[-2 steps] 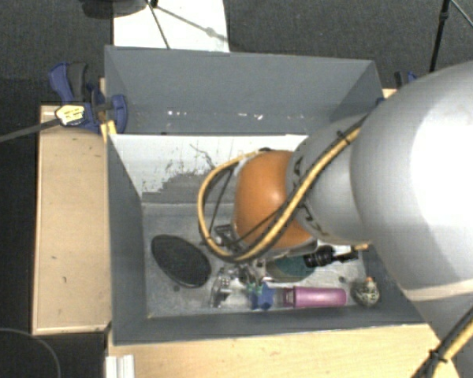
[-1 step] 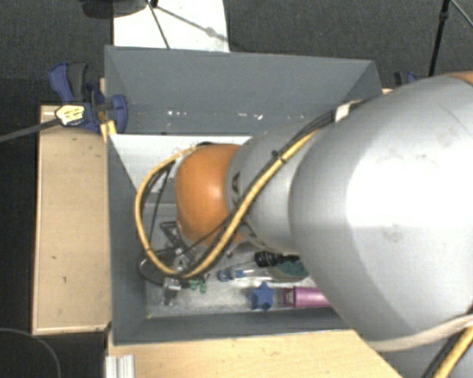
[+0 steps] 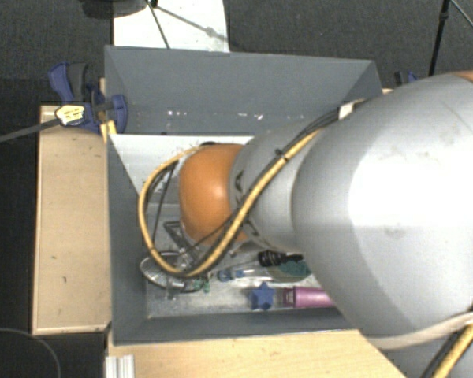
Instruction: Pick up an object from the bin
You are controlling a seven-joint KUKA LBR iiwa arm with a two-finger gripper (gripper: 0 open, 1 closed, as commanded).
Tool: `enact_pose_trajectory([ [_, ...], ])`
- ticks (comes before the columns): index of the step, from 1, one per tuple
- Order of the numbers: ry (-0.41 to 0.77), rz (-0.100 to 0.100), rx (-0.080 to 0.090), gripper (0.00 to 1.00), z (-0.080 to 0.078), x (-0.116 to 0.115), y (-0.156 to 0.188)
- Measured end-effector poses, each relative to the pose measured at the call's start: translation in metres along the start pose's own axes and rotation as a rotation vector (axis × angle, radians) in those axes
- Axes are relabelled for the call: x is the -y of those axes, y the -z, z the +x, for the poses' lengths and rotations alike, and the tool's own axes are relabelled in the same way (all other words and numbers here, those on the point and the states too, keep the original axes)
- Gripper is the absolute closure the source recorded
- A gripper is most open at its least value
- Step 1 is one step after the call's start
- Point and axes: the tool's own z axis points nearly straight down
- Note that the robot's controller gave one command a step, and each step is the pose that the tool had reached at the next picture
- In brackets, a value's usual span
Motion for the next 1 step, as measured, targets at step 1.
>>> enact_pose_trajectory([
  [1,0.051,-0.004,0.005,1.0,0.0115,0.0129,0.2015],
])
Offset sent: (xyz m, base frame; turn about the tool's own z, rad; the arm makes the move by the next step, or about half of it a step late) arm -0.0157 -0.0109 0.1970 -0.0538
